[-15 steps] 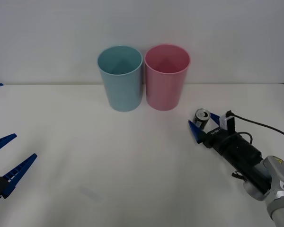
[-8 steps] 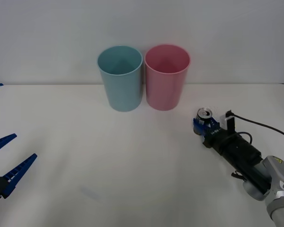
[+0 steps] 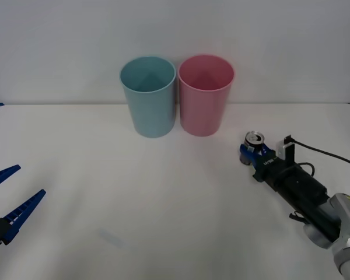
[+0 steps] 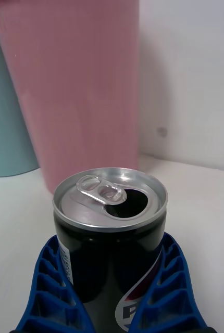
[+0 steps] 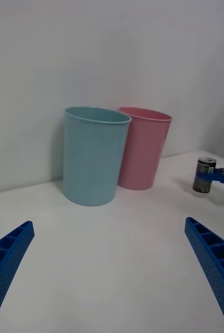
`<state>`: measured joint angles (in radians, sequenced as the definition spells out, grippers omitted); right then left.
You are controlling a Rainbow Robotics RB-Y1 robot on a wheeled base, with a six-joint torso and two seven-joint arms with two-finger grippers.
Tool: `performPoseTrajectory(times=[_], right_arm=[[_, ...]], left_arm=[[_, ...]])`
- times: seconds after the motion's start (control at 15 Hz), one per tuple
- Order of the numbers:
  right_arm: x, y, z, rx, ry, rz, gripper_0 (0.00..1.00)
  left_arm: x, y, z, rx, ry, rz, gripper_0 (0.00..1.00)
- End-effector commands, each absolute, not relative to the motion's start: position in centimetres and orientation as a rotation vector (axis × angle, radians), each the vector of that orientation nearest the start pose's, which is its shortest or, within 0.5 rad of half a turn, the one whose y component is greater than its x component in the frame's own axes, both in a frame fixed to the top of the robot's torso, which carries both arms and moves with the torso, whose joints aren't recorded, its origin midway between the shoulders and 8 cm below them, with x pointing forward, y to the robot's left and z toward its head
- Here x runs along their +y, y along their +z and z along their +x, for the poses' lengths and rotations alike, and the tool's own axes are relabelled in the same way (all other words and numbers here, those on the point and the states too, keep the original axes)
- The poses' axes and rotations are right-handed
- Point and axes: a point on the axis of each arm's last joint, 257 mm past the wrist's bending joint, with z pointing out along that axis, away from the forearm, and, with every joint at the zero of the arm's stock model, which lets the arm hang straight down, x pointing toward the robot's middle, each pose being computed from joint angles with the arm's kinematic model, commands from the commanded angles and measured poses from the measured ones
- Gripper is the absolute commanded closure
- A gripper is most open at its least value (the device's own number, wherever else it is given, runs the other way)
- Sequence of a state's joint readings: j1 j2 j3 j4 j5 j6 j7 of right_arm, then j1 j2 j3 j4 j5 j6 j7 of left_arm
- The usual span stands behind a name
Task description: Grasp the object on the table and drop it into the matching bin: aluminum can to the light blue bin, PET bottle to the pink bin.
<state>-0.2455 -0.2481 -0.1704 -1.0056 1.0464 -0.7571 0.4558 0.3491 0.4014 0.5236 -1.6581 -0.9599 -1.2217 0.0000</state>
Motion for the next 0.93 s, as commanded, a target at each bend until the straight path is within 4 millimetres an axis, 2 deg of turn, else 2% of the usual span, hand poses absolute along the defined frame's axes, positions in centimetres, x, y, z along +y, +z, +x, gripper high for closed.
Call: performPoseTrajectory(times=[0.07, 0.33, 0.67, 0.93], right_arm=[[-22.0, -26.0, 54.3, 1.509, 0.386, -0.43, 1.0], [-21.1, -23.2, 52.3, 1.488, 0.472, -0.435, 1.0], [-19.5, -18.4, 49.4, 1.442, 0.594, -0.439, 1.0], [-17.5, -14.2, 48.1, 1.398, 0.698, -0.456, 1.0]], left_arm=[[33.0, -16.9, 34.2, 1.441, -0.567, 0.465, 0.0], [33.0, -16.9, 34.2, 1.441, -0.567, 0.465, 0.0], [33.0, -16.9, 34.2, 1.441, -0.567, 0.465, 0.0], [33.0, -16.9, 34.2, 1.441, -0.567, 0.465, 0.0]])
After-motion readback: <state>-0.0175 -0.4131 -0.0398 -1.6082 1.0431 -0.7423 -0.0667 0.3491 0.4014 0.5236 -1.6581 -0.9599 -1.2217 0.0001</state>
